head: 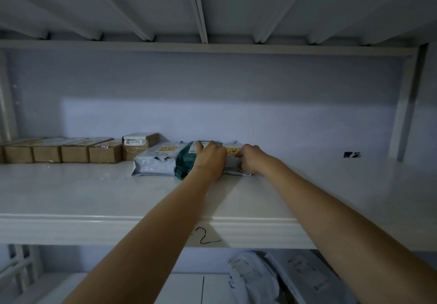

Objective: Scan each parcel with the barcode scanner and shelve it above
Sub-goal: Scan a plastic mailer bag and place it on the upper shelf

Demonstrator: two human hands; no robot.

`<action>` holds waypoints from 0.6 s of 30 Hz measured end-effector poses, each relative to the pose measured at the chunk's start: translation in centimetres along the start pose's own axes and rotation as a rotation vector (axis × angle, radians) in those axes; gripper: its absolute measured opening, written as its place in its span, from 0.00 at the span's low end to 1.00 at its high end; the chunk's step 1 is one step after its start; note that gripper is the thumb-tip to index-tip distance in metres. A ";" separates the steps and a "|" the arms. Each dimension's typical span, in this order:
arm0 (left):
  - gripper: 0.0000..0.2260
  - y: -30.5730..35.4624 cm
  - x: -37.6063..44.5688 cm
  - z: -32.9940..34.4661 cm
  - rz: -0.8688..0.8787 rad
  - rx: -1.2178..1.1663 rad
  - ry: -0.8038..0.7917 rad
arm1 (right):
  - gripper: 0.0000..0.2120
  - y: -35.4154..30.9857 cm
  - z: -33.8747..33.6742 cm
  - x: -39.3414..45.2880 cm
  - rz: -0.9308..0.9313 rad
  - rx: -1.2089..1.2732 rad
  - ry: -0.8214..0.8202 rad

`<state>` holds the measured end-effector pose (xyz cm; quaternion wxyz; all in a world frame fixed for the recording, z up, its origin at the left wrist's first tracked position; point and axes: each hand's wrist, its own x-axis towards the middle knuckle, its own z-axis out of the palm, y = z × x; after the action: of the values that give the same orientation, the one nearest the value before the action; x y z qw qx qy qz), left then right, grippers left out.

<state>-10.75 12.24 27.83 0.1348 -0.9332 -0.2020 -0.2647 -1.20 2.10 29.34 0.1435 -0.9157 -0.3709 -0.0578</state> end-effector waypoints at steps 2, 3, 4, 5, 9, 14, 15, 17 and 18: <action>0.06 -0.1 0.0 0.1 -0.002 -0.010 -0.005 | 0.19 0.0 0.3 -0.1 0.000 0.023 0.022; 0.07 -0.1 -0.1 0.1 0.000 -0.013 -0.007 | 0.21 0.1 0.4 -0.3 0.000 0.032 0.029; 0.07 -0.1 -0.1 0.1 0.002 -0.020 -0.009 | 0.23 0.1 0.4 -0.5 -0.005 0.042 0.032; 0.07 -0.1 -0.2 0.1 0.002 -0.032 -0.013 | 0.23 0.1 0.3 -0.9 -0.011 0.055 0.031; 0.08 -0.2 -0.6 -0.4 -0.007 -0.123 -0.033 | 0.26 0.4 -0.2 -2.3 -0.015 0.174 0.016; 0.16 0.4 -2.5 -2.7 -0.055 -0.365 0.025 | 0.28 1.3 -0.9 -5.0 0.000 0.364 0.069; 0.17 0.8 -3.1 -3.4 -0.073 -0.454 0.014 | 0.28 1.6 -1.1 -5.8 0.007 0.410 0.120; 0.18 1.8 -4.3 -4.8 -0.092 -0.620 0.018 | 0.29 2.4 -1.6 -7.7 0.026 0.497 0.231; 0.18 2.5 -5.1 -5.6 -0.087 -0.685 0.033 | 0.29 2.8 -1.9 -8.8 0.027 0.522 0.271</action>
<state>-16.04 6.46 29.28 -0.1944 -0.9103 -0.1389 -0.3379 -5.57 -6.29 28.68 0.4231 -0.8366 -0.3387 -0.0801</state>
